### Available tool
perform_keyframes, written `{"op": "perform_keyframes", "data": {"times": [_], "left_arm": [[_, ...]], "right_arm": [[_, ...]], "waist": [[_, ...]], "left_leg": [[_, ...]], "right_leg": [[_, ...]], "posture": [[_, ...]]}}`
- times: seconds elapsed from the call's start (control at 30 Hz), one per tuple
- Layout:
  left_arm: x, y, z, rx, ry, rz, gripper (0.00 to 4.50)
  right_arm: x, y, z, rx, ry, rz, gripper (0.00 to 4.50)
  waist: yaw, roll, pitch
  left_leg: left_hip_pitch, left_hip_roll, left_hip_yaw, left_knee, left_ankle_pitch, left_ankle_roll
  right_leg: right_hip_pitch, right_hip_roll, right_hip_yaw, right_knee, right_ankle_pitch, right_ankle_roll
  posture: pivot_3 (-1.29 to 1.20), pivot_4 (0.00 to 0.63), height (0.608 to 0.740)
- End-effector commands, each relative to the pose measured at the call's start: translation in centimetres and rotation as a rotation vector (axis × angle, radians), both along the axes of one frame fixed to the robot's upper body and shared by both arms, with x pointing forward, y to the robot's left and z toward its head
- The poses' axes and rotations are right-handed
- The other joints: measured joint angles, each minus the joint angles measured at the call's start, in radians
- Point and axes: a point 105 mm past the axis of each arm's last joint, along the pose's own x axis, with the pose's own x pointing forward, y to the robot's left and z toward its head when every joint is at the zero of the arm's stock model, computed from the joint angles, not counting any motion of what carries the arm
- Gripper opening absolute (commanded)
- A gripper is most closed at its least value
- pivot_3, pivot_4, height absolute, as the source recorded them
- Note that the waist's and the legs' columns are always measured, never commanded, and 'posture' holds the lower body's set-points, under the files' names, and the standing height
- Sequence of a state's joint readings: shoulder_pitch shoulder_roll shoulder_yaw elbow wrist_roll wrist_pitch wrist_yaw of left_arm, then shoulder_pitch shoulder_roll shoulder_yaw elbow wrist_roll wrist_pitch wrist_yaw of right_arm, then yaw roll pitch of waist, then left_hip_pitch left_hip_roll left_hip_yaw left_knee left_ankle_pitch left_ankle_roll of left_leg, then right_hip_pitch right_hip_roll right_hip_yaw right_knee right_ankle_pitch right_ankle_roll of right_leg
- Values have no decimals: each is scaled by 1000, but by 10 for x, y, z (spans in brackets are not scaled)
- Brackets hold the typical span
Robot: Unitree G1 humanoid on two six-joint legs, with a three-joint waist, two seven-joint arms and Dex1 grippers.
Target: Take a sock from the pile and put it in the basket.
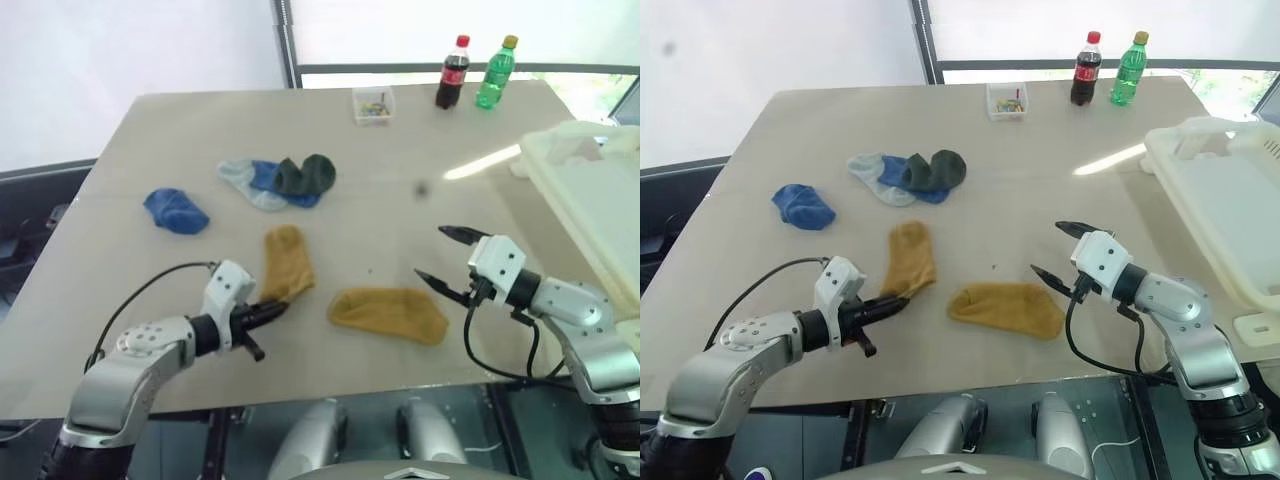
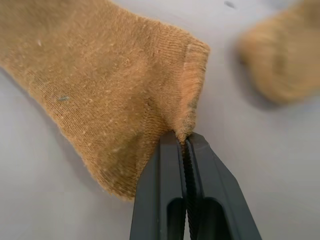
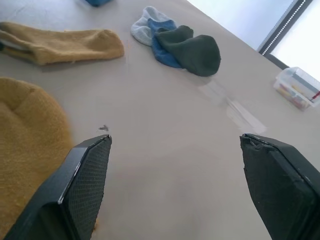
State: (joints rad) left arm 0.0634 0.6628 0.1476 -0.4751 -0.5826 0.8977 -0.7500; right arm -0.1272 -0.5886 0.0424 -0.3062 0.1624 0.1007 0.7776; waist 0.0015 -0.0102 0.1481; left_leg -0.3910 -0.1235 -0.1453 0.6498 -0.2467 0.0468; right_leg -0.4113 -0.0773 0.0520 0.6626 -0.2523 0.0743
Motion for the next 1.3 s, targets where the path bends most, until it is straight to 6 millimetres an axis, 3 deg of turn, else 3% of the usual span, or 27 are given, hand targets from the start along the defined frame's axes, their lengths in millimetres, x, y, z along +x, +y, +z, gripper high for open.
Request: {"op": "perform_keyframes", "data": {"times": [0.03,0.17,0.3,0.33,0.43,0.53,0.67,0.77,0.9,1.07,1.17,1.3], "left_arm": [[3,-24,21,-117,0,-23,23],[8,-38,20,-131,18,-10,23],[10,-33,10,-81,39,17,23],[9,-33,10,-82,35,4,651],[4,-31,16,-120,-2,-36,1842],[-1,-23,25,-129,-43,-102,1996],[5,-4,42,-131,-81,-152,1996],[25,11,55,-76,-137,-158,1996],[77,22,58,78,-230,-92,1996],[130,10,46,200,-245,-84,1996],[148,4,31,279,-212,-115,1996],[156,3,26,280,-157,-116,1996]], "right_arm": [[-2,5,9,16,-42,30,4229],[-3,7,10,21,-45,30,4229],[-7,10,8,24,-18,32,4229],[-8,12,6,36,7,32,4229],[-7,15,5,6,12,-41,4229],[-8,23,6,61,96,-51,4229],[-11,37,15,103,143,-7,4229],[-10,48,18,108,161,20,4229],[-8,59,21,107,156,57,4229],[-7,64,22,109,147,59,4229],[-9,60,21,102,138,37,4229],[-13,56,20,93,132,12,4229]], "waist": [[10,0,0],[9,0,0],[9,0,0],[10,0,0],[11,0,0],[10,0,0],[12,1,1],[14,1,1],[13,0,1],[5,-2,1],[8,-3,2],[4,-3,2]], "left_leg": [[0,0,0,0,0,0],[0,0,0,1,2,-3],[0,0,1,0,2,-3],[0,0,1,0,2,-3],[0,0,1,0,2,-3],[0,1,1,0,1,-3],[-1,1,0,-1,1,-3],[-1,1,0,-1,1,-3],[-1,0,-1,-1,1,-3],[-4,-2,-1,0,1,-3],[-9,-2,-1,1,2,-3],[-9,-2,-1,1,2,-3]], "right_leg": [[0,0,0,0,0,0],[0,0,0,0,0,0],[0,1,1,0,0,0],[0,1,1,0,0,0],[0,1,1,0,0,0],[-1,1,1,0,0,0],[-1,1,0,-1,0,0],[-1,1,0,-1,0,0],[0,0,-1,-2,0,0],[-3,-1,-2,-2,0,0],[-7,0,0,-2,0,0],[-7,0,0,-2,0,0]], "posture": [[0,150,740],[0,150,740],[0,150,740],[0,150,740],[0,150,740],[0,150,740],[0,150,740],[0,150,740],[0,150,740],[0,150,740],[0,150,740],[0,150,740]]}}
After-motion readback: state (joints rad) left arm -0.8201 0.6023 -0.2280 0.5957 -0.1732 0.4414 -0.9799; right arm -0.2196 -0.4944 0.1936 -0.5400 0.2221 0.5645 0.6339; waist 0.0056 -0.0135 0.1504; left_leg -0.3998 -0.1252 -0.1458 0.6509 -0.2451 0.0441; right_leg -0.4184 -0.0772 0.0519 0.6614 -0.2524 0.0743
